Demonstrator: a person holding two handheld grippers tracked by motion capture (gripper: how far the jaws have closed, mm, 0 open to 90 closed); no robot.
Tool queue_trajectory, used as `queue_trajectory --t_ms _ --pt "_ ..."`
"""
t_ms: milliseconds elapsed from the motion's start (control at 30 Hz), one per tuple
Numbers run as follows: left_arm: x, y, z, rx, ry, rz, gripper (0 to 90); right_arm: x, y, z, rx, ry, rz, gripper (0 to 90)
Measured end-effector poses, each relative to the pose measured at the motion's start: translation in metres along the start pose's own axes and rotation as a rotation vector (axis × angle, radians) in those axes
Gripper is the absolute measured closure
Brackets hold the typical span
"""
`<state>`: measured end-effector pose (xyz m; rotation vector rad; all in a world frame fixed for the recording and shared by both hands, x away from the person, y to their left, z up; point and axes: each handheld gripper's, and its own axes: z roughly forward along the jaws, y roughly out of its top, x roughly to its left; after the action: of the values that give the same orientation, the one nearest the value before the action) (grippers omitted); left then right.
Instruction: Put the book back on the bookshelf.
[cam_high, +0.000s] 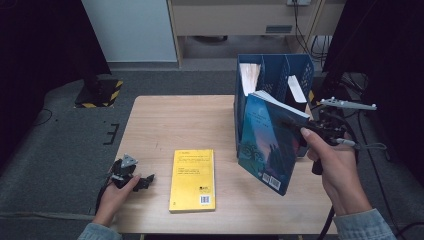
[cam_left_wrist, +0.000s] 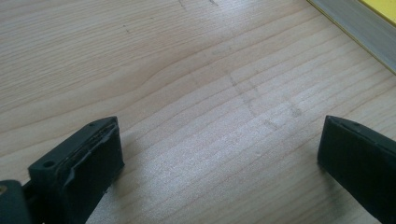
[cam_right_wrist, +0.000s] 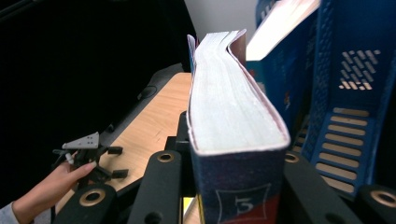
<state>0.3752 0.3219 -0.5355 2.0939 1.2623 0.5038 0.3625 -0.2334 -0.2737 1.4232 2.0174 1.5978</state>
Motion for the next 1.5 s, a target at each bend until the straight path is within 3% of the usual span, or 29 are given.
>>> queue_trajectory --t_ms 200,433,800,1033,1167,1500 --pt "0.000 0.000 0.000 0.001 0.000 0.000 0.0 -0.005 0.008 -0.006 -0.008 -0.027 -0.001 73.1" --pt "0.000 0.001 0.000 0.005 -0.001 0.006 0.0 -0.029 0.018 -0.009 -0.023 -0.050 0.064 72.9" --pt "0.000 0.001 0.000 0.005 0.000 0.005 0.0 -0.053 0.041 -0.001 -0.053 -0.125 0.111 72.9" --pt "0.000 0.000 0.000 0.000 0.000 0.000 0.0 -0.058 0.056 0.007 -0.075 -0.145 0.132 72.6" --pt "0.000 0.001 0.000 0.001 0.000 0.000 0.0 -0.057 0.063 0.012 -0.092 -0.160 0.118 72.9" --pt "0.000 0.001 0.000 0.000 -0.001 0.005 0.0 -0.066 0.074 0.035 -0.071 -0.209 0.116 72.9"
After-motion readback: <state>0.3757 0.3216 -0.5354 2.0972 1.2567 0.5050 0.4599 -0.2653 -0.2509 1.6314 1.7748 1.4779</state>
